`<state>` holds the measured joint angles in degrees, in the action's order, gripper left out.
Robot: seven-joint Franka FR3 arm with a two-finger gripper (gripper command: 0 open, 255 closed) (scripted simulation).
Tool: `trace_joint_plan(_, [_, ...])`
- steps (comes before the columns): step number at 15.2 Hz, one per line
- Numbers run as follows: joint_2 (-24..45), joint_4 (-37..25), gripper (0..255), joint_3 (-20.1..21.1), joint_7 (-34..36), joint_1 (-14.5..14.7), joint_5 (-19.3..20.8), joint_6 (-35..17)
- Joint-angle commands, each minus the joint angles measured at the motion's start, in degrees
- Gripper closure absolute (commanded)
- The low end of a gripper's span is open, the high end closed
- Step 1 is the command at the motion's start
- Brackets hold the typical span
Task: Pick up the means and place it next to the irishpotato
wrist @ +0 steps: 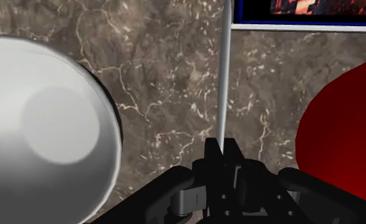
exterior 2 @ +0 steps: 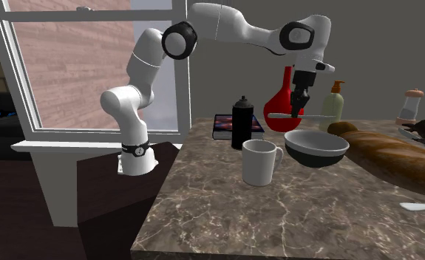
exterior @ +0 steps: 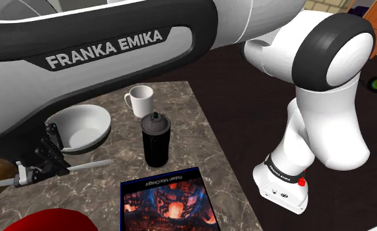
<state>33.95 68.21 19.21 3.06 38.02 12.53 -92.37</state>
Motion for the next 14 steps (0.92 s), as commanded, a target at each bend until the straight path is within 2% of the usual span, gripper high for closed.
trace_joint_plan(1, [-0.16, 1.89, 255, -0.01, 0.16, -0.23, 0.0, -1.73])
trace_joint_plan(14, [1.5, 9.64, 255, -0.42, 1.13, -0.85, 0.73, -10.95])
